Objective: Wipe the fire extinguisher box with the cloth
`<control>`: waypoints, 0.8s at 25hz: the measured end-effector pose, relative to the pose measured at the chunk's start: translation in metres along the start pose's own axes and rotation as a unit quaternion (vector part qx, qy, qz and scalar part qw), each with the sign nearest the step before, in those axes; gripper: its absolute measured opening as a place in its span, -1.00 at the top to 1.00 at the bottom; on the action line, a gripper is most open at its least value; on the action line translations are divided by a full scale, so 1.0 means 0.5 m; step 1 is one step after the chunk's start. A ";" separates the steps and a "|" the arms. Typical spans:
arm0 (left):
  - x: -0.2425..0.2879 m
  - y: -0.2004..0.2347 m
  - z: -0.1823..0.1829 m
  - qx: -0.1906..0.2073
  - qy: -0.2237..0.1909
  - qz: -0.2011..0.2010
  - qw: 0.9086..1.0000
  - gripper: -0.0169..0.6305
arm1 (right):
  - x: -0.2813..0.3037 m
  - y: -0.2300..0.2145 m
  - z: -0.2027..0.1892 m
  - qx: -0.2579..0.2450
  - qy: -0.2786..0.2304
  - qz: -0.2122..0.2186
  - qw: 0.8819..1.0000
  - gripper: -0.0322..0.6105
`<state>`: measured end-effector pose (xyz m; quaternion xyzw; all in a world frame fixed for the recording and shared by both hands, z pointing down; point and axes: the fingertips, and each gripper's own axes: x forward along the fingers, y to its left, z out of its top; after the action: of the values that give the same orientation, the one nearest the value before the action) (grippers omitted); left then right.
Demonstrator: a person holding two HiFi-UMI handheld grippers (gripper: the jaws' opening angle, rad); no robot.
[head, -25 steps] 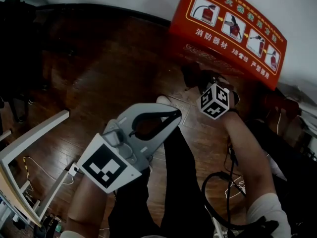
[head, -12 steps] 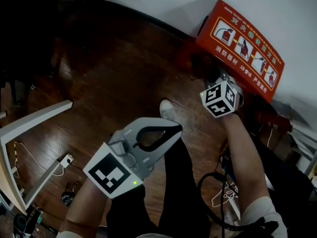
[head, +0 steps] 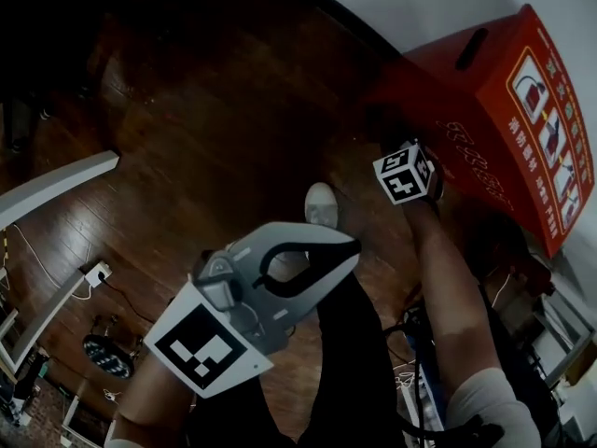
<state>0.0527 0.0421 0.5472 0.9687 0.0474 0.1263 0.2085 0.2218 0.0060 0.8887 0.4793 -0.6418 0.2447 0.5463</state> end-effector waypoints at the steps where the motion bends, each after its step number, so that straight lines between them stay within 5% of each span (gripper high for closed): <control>1: 0.003 0.008 -0.006 -0.005 -0.002 0.005 1.000 0.95 | 0.020 0.007 -0.003 0.004 0.003 0.010 1.000 0.74; 10: -0.024 0.009 0.001 -0.007 -0.002 0.012 1.000 0.95 | 0.008 0.047 0.029 -0.002 0.011 0.045 0.999 0.74; 15: -0.088 -0.024 0.082 0.003 -0.014 0.019 1.000 0.95 | -0.169 0.077 0.130 -0.022 -0.018 0.076 0.997 0.74; 20: -0.175 -0.070 0.190 0.032 -0.043 0.027 0.998 0.95 | -0.418 0.080 0.244 -0.120 -0.037 0.135 0.983 0.73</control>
<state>-0.0079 0.0242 0.4294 0.9804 0.0166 0.0882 0.1756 0.1179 -0.0066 0.6670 0.3284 -0.7451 0.2190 0.5376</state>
